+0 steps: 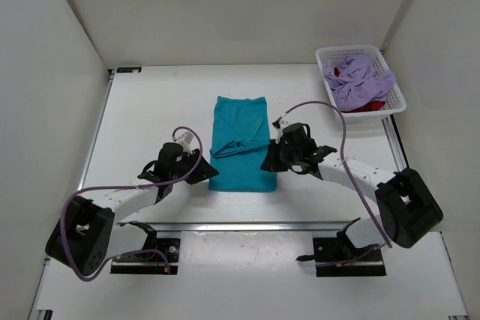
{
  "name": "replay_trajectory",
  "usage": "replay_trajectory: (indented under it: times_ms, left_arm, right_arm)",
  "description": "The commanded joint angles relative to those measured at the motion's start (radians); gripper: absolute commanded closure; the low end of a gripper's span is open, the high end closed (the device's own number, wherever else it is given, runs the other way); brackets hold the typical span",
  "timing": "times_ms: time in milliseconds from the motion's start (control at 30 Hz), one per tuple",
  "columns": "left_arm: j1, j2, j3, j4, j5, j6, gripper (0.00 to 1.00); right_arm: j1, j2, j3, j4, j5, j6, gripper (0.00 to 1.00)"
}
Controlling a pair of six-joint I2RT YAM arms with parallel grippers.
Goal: Fold and stack the t-shirts
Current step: Fold the folded rectangular tshirt in 1/3 of the way
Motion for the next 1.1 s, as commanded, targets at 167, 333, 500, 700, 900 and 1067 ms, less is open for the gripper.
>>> replay_trajectory:
  times_ms: [167,333,500,700,900,1067]
  left_arm:
    - [-0.054,-0.033,-0.009,-0.006,-0.013,0.002,0.56]
    - [-0.025,-0.006,-0.064,0.043,-0.033,0.003,0.56]
    - [0.005,-0.002,-0.095,0.043,-0.024,0.023,0.55]
    - [0.012,-0.028,-0.101,0.022,-0.009,0.034,0.55]
    - [0.042,-0.112,-0.103,-0.047,-0.003,0.054,0.54]
    - [0.097,-0.177,-0.11,-0.136,-0.026,0.109,0.48]
  right_arm:
    - [0.085,0.28,0.23,0.131,-0.03,-0.022,1.0]
    - [0.085,0.455,0.373,0.135,-0.042,-0.03,1.0]
    - [0.047,0.535,0.453,0.187,-0.044,0.008,1.0]
    - [-0.031,0.653,0.6,0.245,-0.035,0.073,1.0]
    - [-0.045,0.57,0.579,0.268,-0.07,0.09,1.0]
    - [-0.03,0.33,0.279,0.295,-0.041,0.076,0.98]
